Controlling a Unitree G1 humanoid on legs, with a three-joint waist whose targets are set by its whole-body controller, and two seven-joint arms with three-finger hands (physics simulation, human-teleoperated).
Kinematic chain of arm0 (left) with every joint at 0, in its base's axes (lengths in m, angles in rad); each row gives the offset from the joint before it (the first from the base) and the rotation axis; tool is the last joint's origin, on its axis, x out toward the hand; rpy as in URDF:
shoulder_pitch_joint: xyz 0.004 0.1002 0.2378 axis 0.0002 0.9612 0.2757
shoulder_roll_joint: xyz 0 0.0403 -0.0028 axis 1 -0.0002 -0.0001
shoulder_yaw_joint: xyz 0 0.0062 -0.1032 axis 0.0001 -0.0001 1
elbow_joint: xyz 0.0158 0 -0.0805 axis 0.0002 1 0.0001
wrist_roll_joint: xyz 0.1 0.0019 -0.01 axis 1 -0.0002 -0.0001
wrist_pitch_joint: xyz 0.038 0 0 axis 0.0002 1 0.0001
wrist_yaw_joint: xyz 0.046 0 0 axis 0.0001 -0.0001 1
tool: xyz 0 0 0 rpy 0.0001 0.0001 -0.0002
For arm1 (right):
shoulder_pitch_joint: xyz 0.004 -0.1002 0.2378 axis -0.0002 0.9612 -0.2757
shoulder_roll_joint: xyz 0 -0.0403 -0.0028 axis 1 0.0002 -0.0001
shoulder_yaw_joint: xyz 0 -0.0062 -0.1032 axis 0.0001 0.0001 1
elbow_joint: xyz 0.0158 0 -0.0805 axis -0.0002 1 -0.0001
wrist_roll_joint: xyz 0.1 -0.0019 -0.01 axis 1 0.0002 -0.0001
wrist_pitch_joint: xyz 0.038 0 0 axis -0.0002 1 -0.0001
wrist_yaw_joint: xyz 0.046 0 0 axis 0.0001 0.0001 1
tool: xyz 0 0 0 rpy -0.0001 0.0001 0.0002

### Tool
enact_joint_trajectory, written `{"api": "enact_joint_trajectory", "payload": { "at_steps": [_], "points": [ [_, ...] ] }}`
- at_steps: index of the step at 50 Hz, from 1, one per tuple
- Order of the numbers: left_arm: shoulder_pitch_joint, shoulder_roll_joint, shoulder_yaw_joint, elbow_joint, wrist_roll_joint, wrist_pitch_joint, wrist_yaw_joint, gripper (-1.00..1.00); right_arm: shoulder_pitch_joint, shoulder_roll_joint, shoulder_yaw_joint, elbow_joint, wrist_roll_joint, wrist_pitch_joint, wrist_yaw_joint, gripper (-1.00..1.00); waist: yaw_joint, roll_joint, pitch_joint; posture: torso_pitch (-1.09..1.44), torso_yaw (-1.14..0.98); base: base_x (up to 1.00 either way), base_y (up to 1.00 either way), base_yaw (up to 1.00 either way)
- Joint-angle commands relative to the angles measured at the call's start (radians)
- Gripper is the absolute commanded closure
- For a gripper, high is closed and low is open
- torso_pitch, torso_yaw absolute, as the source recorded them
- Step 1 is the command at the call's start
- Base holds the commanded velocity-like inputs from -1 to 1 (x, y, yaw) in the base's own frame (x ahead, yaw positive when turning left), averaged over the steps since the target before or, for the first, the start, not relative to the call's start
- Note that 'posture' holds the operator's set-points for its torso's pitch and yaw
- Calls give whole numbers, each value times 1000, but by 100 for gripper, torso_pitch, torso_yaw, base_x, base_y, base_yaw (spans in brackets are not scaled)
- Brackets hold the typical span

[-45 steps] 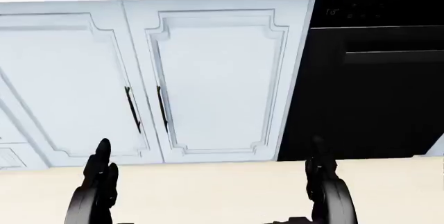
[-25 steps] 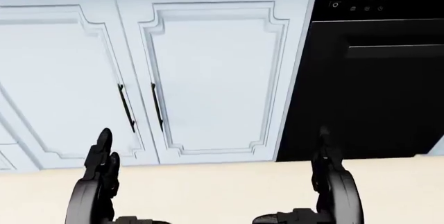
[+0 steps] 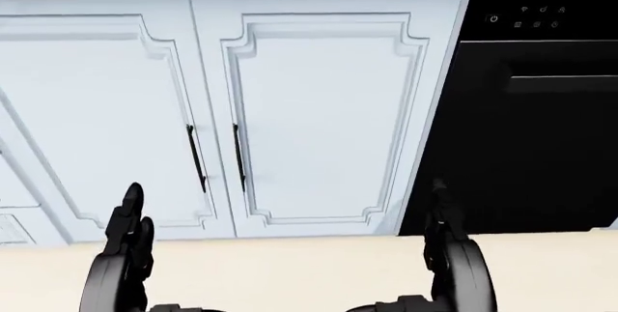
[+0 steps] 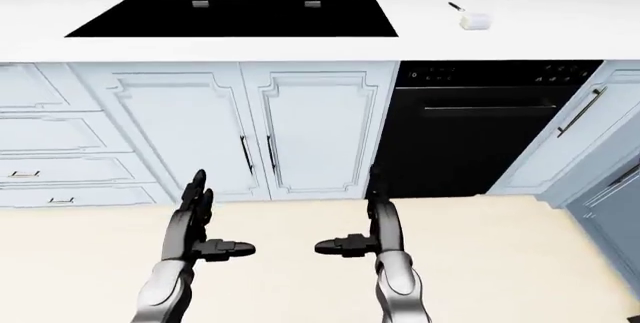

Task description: Turn the sink spout to the right.

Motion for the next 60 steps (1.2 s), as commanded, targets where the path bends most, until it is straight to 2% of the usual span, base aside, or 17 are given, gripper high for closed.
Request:
{"api": "enact_joint_trajectory", "payload": {
  "at_steps": [1,12,14,16,20,21,22,23,24,25,27,33,41,47,53,54,60],
  "points": [
    [-24,-5,-16,-53,-1,-34,-6,-100,-19,-10,-22,-48,1,-34,-8,-100,-9,-6,-18,0,0,0,0,0],
    [-57,-2,-10,-6,-3,-43,-5,-100,-28,-20,-40,-20,24,-56,7,-100,0,12,-40,0,0,0,0,0],
    [-135,9,20,21,-48,51,1,-100,-52,-40,-64,-35,40,-14,28,-100,1,13,-43,0,0,0,0,0],
    [-343,63,77,-60,-104,273,48,-100,-146,-122,-124,-228,39,272,75,-100,4,12,-52,0,0,0,0,0],
    [-534,123,99,57,-135,315,86,-100,-268,-188,-197,-300,65,461,137,-100,7,9,-44,0,0,0,0,0],
    [-1172,321,63,350,-241,515,209,-100,-788,-790,-345,-236,419,988,165,-100,7,7,-45,0,0,0,0,0],
    [-1280,327,73,503,-218,469,190,-100,-917,-839,-343,-256,443,1155,162,-100,7,-7,-50,0,0,0,0,0],
    [-1325,330,80,571,-205,448,181,-100,-949,-851,-338,-261,439,1194,167,-100,18,-24,-95,0,0,0,0,0],
    [-1343,331,84,596,-197,438,176,-100,-959,-853,-336,-262,432,1204,175,-100,25,-18,-46,0,0,0,0,0],
    [-1368,337,88,612,-190,439,172,-100,-978,-865,-332,-252,425,1217,187,-100,26,-16,-42,0,0,0,0,0],
    [-1395,344,95,631,-183,442,167,-100,-1004,-876,-328,-236,410,1228,207,-100,23,-19,11,0,0,0,0,0],
    [-1456,368,104,744,-159,392,155,-100,-1117,-919,-262,-178,356,1264,271,-100,7,-36,-30,0,0,0,0,0],
    [-1493,383,106,813,-140,354,145,-100,-1201,-933,-200,-111,251,1260,368,-100,11,-20,-10,0,0,0,0,0],
    [-1500,379,104,879,-120,305,145,-100,-1153,-898,-234,-99,180,1221,421,-100,11,-26,-5,0,0,0,0,0],
    [-1509,378,106,888,-113,305,144,-100,-1182,-881,-196,80,110,1086,487,-100,10,-23,-11,0,0,0,0,0],
    [-1507,378,106,884,-113,307,144,-100,-1195,-873,-185,117,92,1061,498,-100,9,-18,-40,0,0,16,0,0],
    [-1512,386,110,913,-109,288,141,-100,-1220,-799,-197,263,27,941,526,-100,9,-22,16,0,0,36,0,0]
  ]
}}
